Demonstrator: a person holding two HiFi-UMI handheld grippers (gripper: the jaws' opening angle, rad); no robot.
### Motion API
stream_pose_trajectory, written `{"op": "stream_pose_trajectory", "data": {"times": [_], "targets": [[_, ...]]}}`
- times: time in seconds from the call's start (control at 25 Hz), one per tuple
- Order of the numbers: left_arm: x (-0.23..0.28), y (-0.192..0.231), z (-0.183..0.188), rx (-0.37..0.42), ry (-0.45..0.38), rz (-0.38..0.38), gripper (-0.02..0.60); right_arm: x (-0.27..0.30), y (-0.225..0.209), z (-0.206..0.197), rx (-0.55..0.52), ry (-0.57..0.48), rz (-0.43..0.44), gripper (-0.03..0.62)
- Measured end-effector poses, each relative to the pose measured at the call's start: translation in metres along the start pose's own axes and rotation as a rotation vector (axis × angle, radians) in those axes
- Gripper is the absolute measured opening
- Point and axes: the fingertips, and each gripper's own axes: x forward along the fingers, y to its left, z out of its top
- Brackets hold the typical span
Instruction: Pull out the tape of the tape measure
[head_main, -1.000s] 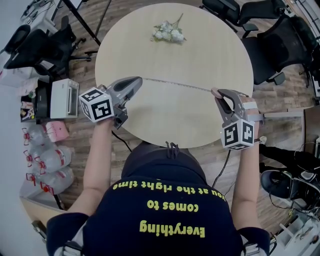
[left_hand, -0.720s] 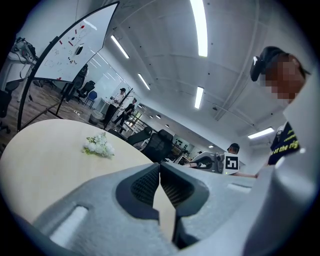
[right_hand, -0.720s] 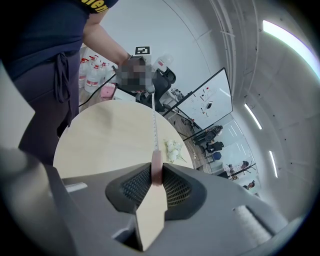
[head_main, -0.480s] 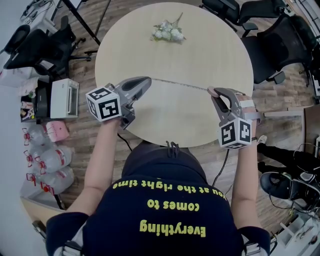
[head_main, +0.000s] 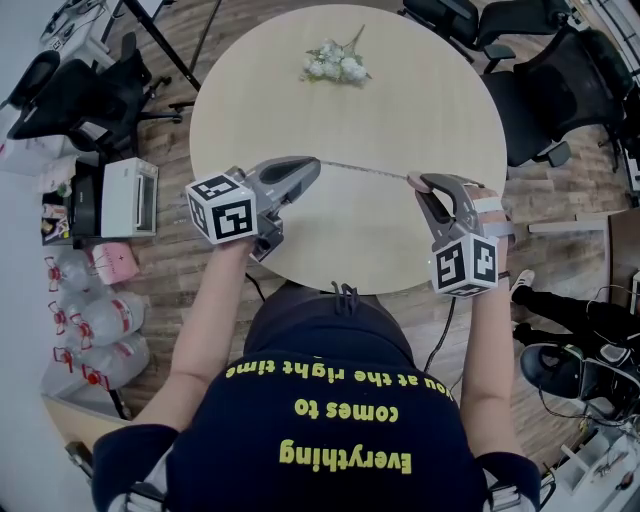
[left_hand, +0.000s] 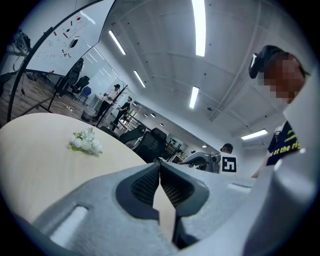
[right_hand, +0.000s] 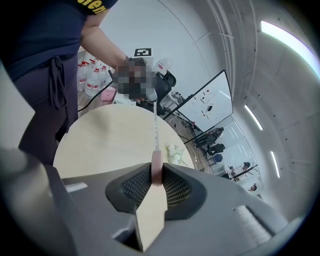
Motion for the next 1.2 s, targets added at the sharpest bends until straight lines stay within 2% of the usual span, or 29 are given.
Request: {"op": "stream_pose_trajectory", "data": {"times": [0.44, 1.2], "targets": [[0.015, -0.011, 0.002, 0.006, -0.018, -0.022, 0.008, 0.006, 0.002, 0.009, 0.005, -0.026, 0.009, 0.083], [0.043, -0.032, -0.006, 0.000, 0.016, -0.090, 0.008, 0.018, 0.002, 0.036, 0.015, -0.090, 0.012, 0.083]]}}
